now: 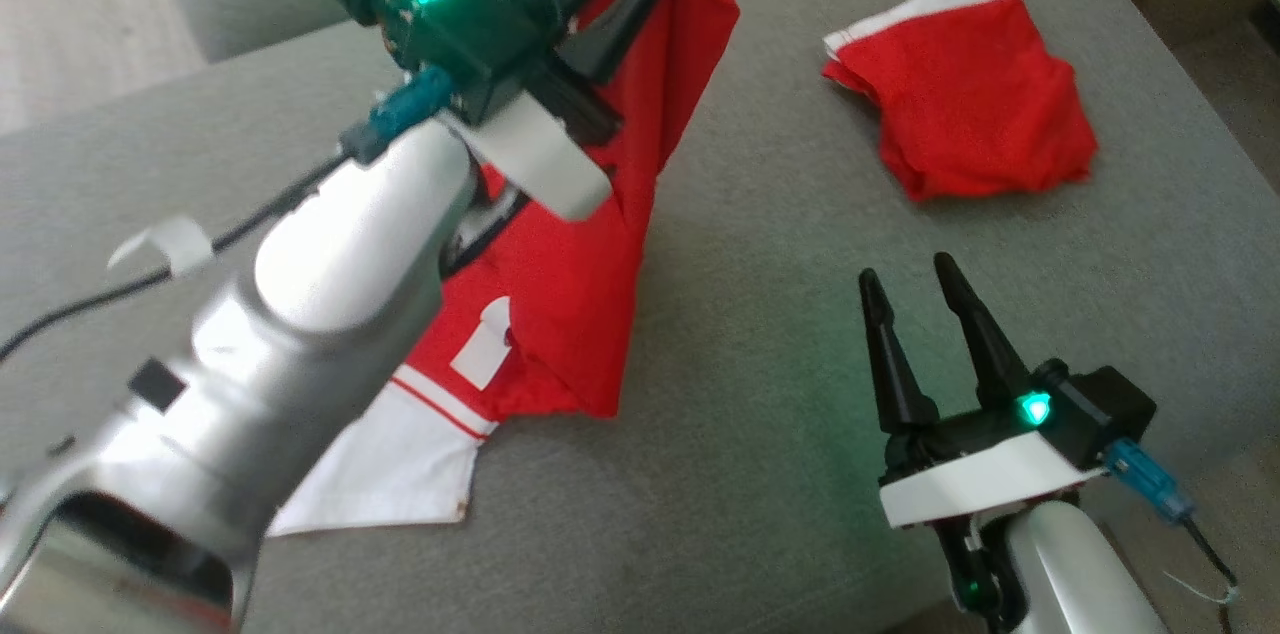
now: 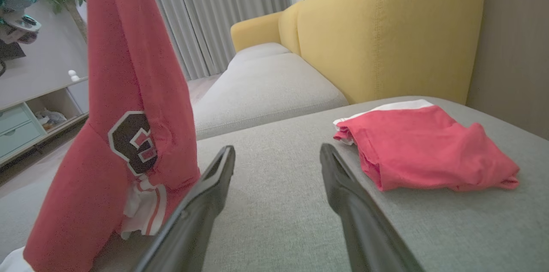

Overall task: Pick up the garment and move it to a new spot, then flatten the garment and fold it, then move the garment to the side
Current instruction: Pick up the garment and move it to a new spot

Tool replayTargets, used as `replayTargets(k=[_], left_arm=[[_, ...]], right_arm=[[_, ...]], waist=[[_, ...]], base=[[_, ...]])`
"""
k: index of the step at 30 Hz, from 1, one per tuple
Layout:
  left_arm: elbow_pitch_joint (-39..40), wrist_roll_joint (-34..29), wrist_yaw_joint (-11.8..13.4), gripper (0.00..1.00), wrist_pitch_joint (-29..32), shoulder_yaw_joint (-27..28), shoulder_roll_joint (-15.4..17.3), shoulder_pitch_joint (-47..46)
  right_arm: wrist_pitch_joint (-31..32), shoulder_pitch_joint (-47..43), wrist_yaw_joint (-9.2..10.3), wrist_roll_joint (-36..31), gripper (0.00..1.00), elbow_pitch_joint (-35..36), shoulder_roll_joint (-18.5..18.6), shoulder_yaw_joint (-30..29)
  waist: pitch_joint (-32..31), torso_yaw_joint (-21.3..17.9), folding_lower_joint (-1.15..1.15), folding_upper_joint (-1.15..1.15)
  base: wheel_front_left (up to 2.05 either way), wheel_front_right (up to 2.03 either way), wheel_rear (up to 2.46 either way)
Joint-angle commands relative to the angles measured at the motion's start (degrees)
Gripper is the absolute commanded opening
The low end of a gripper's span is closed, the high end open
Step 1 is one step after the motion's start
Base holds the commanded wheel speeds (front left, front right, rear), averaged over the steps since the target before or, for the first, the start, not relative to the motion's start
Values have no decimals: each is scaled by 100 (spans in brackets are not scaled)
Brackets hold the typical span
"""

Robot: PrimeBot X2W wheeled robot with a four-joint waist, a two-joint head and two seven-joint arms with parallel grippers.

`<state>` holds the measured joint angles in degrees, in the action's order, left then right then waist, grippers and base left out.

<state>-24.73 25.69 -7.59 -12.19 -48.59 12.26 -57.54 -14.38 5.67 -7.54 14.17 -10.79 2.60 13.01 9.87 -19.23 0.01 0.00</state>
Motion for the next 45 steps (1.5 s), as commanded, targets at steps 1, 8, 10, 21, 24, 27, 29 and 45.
replayTargets(k=[1, 8, 10, 21, 24, 27, 29, 45], left_arm=[[9, 72, 11, 73, -30, 103, 131, -388], [-843, 694, 10, 100, 78, -627, 36, -841], [-964, 886, 10, 100, 101, -803, 74, -857], [-1007, 1571, 35, 100, -162, -1067, 527, -564], [-858, 1644, 201, 100, -234, -899, 701, -189], [-583, 1681, 410, 100, -267, -737, 878, 321], [-326, 1734, 578, 100, -275, -547, 987, 743], [1169, 995, 1092, 100, -280, 1758, 362, 4278]], right_arm=[[-62, 201, 5, 59, 100, 202, 28, 168], [-62, 246, 5, 184, 100, 203, 28, 228], [-62, 237, 5, 175, 100, 193, 28, 181], [-62, 142, 5, -129, 100, 131, 28, -199], [-62, 78, 5, -222, 100, 135, 28, -340], [-62, -4, 5, -311, 100, 141, 28, -482], [-62, -54, 5, -356, 100, 135, 28, -560], [-62, -270, 5, -578, 100, 75, 28, -822]], waist=[[168, -170, -1, 0], [229, -188, -1, 0], [193, -118, -1, 0], [-193, 712, -1, 0], [-333, 1007, -1, 0], [-459, 1299, -1, 0], [-539, 1466, -1, 0], [-786, 2022, -1, 0]], base=[[0, 0, 0], [0, 0, 0], [0, 0, 0], [0, 0, 0], [0, 0, 0], [0, 0, 0], [0, 0, 0], [0, 0, 0]])
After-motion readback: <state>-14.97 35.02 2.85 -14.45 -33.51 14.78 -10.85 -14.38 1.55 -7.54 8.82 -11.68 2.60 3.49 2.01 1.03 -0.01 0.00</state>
